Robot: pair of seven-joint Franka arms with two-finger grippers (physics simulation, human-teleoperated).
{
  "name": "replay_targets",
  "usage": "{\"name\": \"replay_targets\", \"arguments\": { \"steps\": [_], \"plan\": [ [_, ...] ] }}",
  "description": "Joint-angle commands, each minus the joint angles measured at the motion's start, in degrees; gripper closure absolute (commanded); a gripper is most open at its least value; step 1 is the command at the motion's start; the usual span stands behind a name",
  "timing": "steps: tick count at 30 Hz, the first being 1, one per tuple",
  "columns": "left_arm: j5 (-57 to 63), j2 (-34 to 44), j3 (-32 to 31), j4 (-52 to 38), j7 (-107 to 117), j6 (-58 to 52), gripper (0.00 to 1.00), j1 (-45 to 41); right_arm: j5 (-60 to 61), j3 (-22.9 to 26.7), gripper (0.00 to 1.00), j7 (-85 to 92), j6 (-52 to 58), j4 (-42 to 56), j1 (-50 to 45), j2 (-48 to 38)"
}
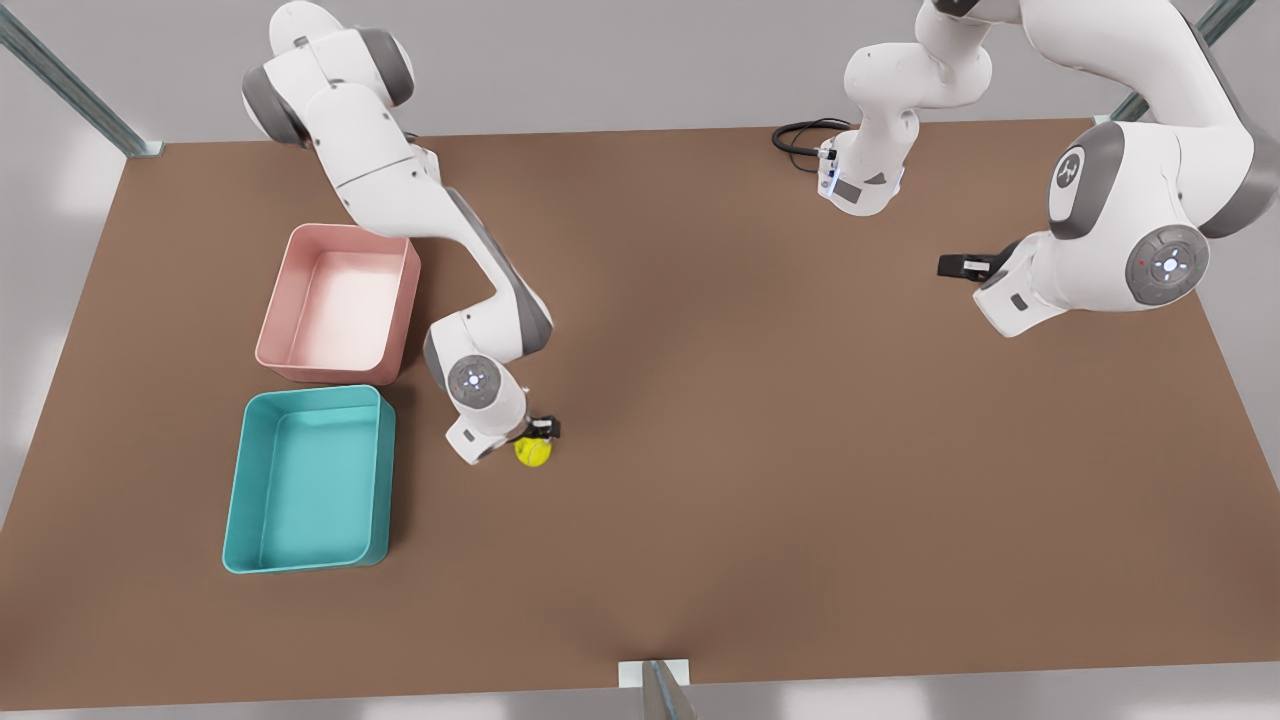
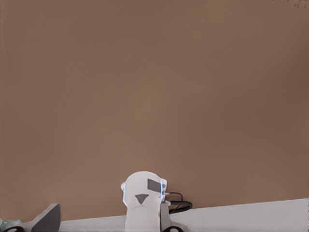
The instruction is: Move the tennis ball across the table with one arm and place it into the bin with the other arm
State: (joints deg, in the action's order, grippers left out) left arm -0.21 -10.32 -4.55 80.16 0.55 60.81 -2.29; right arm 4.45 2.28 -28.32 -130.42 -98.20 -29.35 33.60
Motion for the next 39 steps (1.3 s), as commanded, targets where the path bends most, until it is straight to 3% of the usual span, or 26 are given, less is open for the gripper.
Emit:
{"name": "replay_targets", "arguments": {
  "steps": [1, 28, 30, 32, 34, 39],
  "plan": [
    [-0.1, 0.1, 0.0, 0.0, 12.4, -0.8, 0.00, -0.1, 0.3, 0.0, 0.00, -17.9, -7.8, -0.8, -0.1, 0.3],
    [-0.1, -0.2, -1.5, -1.3, 14.0, -3.4, 0.00, 0.3, 0.5, -0.3, 0.00, -18.4, -10.0, 0.6, -0.3, 8.5],
    [0.0, -0.2, -1.5, -1.3, 14.2, -4.4, 0.00, 0.3, 0.4, -0.3, 0.17, -18.2, -10.0, 0.7, -0.3, 8.6],
    [0.0, -0.1, -1.5, -1.5, 14.2, -4.7, 0.00, 0.3, 0.4, -0.3, 0.28, -18.1, -10.1, 0.7, -0.3, 8.8],
    [0.0, -0.1, -1.5, -1.5, 14.2, -4.9, 0.00, 0.4, 0.4, -0.4, 0.33, -18.1, -10.0, 0.7, -0.3, 8.8],
    [-0.6, -0.7, -1.5, -1.0, 14.1, -5.2, 0.00, 0.4, 0.4, -0.5, 0.33, -18.1, -9.9, 0.7, 0.1, 8.1]
  ]
}}
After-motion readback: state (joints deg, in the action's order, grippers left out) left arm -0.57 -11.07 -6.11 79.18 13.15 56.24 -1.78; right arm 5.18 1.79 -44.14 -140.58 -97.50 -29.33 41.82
